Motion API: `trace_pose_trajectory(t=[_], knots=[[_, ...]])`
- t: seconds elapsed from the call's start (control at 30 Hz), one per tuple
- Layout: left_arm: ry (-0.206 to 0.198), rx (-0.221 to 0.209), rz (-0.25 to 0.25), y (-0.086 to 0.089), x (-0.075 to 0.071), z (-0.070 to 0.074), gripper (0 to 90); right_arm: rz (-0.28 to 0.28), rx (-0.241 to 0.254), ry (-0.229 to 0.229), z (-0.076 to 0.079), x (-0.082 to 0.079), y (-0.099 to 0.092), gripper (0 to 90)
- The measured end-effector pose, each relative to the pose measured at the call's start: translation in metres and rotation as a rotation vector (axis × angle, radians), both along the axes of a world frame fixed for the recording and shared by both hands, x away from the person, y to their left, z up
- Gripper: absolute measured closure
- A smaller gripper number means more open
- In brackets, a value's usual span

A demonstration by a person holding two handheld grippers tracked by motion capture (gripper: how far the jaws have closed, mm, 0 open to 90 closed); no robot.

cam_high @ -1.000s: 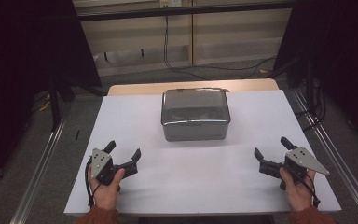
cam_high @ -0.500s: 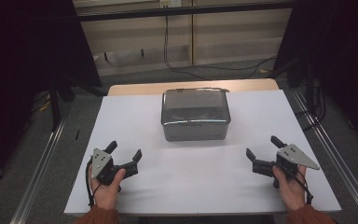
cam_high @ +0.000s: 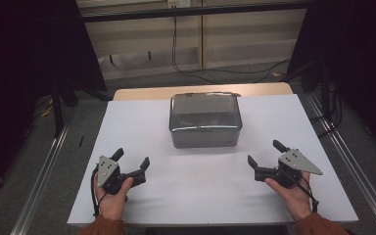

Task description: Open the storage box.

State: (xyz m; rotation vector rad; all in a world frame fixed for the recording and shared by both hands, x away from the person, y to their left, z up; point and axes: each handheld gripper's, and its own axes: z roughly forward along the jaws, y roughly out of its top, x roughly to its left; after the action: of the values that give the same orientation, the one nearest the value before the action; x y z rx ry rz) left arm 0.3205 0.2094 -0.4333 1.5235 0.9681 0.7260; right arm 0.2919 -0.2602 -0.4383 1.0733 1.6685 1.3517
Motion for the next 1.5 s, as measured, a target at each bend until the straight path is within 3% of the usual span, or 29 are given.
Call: trace_pose_trajectory(t=[0.13, 0.5, 0.8, 0.97, 1.33, 1.47, 1.5], knots=[[-0.009, 0.011, -0.005, -0.001, 0.000, 0.001, 2.4, 0.038, -0.006, -0.003, 0.002, 0.006, 0.007, 0.0], [0.006, 0.009, -0.012, -0.001, 0.000, -0.001, 2.5, 0.078, 0.008, -0.032, 0.012, 0.020, 0.027, 0.0], [0.013, -0.018, -0.016, -0.001, 0.000, 0.000, 2.4, 0.117, -0.009, -0.038, 0.012, 0.027, 0.041, 0.0], [0.002, -0.018, -0.019, -0.002, 0.000, 0.000, 2.4, 0.134, -0.051, -0.058, 0.015, 0.034, 0.053, 1.2], [0.005, -0.018, -0.010, 0.000, 0.000, 0.000, 2.4, 0.163, -0.088, -0.083, 0.021, 0.045, 0.067, 1.5], [0.003, -0.008, -0.018, -0.002, 0.001, 0.000, 2.5, 0.158, -0.138, -0.097, 0.023, 0.049, 0.072, 2.9], [0.003, -0.009, -0.021, -0.003, 0.001, 0.000, 2.4, 0.156, -0.169, -0.101, 0.024, 0.051, 0.075, 3.0]])
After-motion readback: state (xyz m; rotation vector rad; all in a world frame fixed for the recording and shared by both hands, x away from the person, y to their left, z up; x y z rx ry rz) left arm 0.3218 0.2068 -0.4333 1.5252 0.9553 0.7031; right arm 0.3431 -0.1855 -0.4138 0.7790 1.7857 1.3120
